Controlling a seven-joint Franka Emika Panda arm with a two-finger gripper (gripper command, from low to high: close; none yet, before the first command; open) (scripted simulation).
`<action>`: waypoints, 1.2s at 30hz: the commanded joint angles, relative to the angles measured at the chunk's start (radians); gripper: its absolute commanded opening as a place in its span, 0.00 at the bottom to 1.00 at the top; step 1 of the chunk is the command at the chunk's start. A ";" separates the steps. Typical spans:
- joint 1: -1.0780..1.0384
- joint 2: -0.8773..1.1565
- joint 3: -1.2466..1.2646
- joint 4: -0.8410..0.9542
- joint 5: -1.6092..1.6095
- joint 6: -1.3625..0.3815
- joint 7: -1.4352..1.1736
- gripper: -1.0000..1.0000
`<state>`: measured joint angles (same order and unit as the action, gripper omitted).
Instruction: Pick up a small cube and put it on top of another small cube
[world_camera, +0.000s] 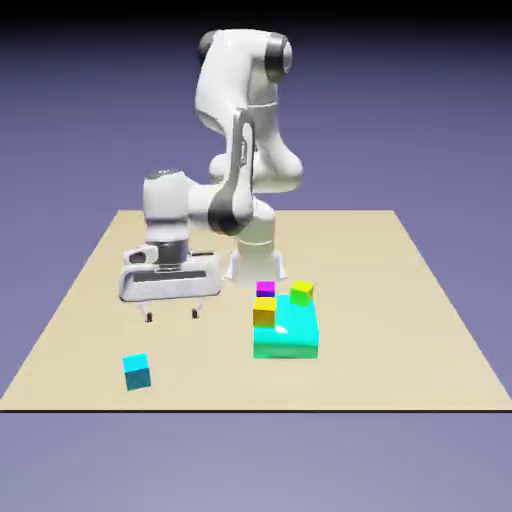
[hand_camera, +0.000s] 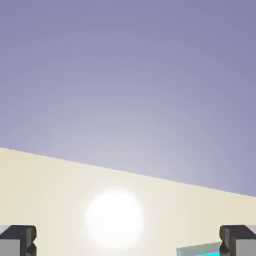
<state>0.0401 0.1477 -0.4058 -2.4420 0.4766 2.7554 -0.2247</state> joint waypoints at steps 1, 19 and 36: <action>0.001 0.032 -0.018 0.017 0.021 -0.013 -0.044 0.50; -0.037 0.321 -0.079 0.158 0.237 -0.061 -0.391 0.00; 0.273 -0.295 -0.088 -0.153 -0.348 -0.361 -0.975 0.00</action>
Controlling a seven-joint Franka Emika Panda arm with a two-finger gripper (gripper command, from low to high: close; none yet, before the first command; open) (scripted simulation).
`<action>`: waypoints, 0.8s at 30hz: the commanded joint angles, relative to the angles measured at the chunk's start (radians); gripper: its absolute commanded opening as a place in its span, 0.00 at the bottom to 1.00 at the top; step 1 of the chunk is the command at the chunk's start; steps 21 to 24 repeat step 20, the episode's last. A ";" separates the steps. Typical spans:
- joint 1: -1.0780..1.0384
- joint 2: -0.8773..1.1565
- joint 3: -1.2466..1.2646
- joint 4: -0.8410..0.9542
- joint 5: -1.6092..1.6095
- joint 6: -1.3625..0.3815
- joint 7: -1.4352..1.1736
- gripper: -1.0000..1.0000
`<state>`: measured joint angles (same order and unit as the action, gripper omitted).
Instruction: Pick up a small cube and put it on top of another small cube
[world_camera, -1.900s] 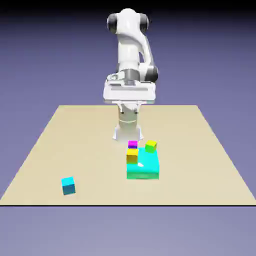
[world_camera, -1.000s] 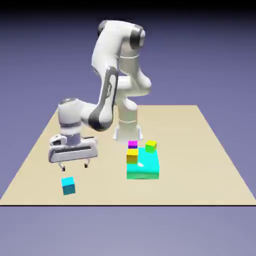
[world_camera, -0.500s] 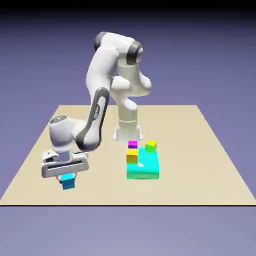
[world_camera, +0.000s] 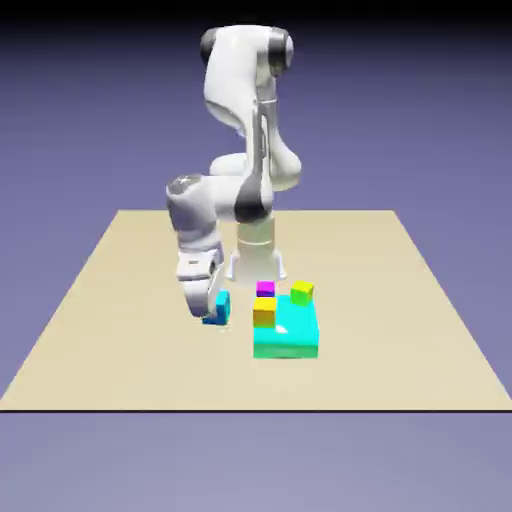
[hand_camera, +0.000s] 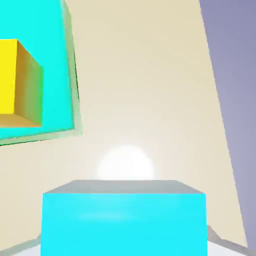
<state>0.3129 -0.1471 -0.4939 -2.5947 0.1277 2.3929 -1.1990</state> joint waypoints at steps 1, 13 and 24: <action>0.018 -0.036 0.003 -0.019 -0.033 -0.016 -0.043 0.00; 0.166 -0.210 0.010 -0.196 -0.255 -0.016 -0.388 0.00; 0.171 -0.186 0.005 -0.206 -0.247 0.016 -0.396 1.00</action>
